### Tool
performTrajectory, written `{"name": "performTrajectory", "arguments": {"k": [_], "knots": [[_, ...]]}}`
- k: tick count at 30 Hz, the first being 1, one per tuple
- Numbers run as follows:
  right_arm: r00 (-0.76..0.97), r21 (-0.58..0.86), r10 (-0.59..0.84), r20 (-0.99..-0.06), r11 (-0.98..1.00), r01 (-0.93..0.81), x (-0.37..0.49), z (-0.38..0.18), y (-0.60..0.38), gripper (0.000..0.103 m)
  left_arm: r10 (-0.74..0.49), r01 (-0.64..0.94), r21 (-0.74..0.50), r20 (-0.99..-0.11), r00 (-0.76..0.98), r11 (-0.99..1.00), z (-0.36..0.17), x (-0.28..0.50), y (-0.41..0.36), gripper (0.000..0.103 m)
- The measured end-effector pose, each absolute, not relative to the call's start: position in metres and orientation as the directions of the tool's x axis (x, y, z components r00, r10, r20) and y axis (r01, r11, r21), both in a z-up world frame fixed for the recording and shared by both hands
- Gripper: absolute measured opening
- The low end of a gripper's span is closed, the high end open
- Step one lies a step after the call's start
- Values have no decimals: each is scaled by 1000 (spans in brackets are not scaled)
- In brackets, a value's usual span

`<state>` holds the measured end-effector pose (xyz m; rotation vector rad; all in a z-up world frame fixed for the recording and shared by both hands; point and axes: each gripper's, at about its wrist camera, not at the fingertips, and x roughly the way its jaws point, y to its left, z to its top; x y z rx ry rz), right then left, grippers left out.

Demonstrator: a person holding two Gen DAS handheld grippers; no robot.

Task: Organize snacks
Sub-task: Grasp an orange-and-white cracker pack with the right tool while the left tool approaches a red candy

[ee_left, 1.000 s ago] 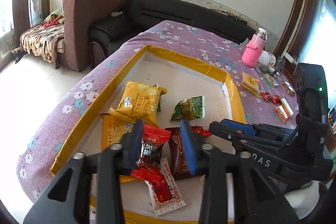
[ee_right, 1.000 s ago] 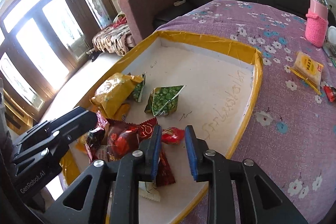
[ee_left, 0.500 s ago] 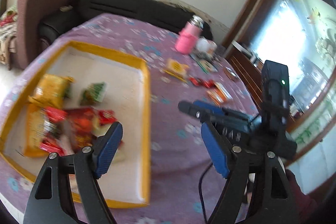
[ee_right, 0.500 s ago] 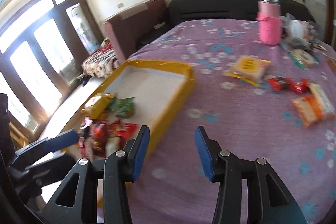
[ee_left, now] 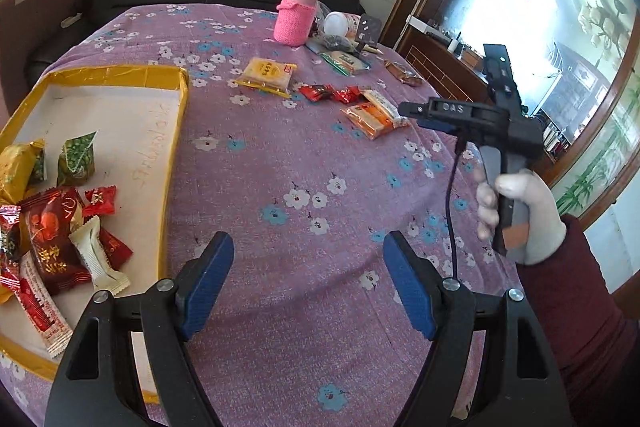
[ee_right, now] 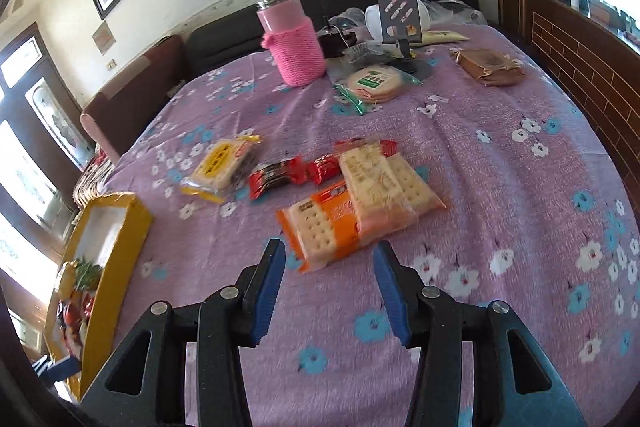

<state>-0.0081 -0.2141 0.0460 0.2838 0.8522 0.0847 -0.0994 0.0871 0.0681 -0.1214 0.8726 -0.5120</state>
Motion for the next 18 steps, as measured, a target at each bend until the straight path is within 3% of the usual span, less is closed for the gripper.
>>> {"name": "performTrajectory", "arguments": {"k": [6,9,12,18], "knots": [[632,267,211,-745,964,-6,48,39,-182,48,-485,389,-315,-719,498,866,58,-89,80,77],[614,217,191,-766,976,-32,81,35,-159,44,-478,389,-305,-721,502,869,57,-85,80,77],[595,183,144,-791,983,5,114,24,-149,33,-473,376,-310,-725,501,873,56,-81,84,77],[552,166,123,-825,986,29,138,6,-143,27,-464,351,-319,-729,503,880,52,-76,92,77]]}}
